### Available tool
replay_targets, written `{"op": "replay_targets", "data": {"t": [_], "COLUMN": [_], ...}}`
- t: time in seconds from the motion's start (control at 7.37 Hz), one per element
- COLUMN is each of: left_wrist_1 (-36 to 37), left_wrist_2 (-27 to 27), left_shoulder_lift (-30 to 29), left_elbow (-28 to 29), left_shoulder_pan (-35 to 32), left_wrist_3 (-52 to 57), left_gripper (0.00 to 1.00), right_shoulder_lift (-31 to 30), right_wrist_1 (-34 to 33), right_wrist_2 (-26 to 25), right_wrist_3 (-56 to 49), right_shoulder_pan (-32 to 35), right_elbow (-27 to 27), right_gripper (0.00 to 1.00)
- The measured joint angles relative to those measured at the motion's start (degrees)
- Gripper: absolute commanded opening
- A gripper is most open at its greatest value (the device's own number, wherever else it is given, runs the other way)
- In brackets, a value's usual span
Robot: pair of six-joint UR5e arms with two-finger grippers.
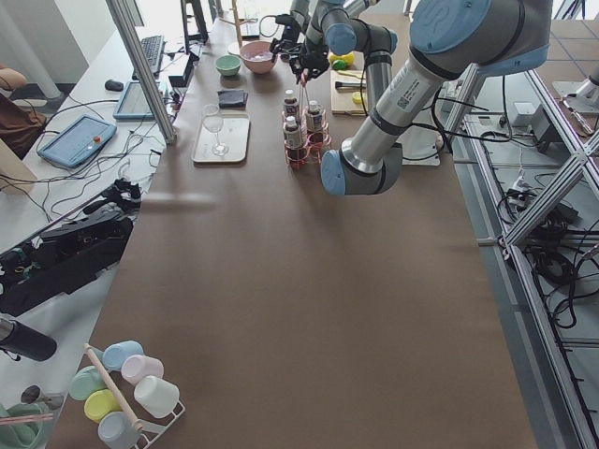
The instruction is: Take tea from basket to plate
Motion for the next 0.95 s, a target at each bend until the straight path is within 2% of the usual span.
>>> {"op": "replay_targets", "data": {"t": [0.27, 0.54, 0.95], "left_wrist_1": [0.04, 0.06, 0.1], "left_wrist_2": [0.04, 0.01, -0.08], "left_shoulder_lift": [0.32, 0.52, 0.57], "left_elbow": [-0.04, -0.29, -1.09], "left_shoulder_pan": [0.17, 0.26, 0.22], "left_wrist_3": [0.0, 0.0, 0.0], "left_gripper": [0.0, 0.0, 0.0], "right_shoulder_lift": [0.12, 0.92, 9.77], "right_wrist_1": [3.88, 8.15, 9.71], "right_wrist_2": [-2.77, -8.66, -12.86], "right_wrist_3": [0.1, 0.27, 4.45], "right_shoulder_pan": [-1.53, -4.67, -9.48], "right_elbow": [-0.6, -0.22, -2.74], "right_gripper": [0.99, 1.0, 0.99]}}
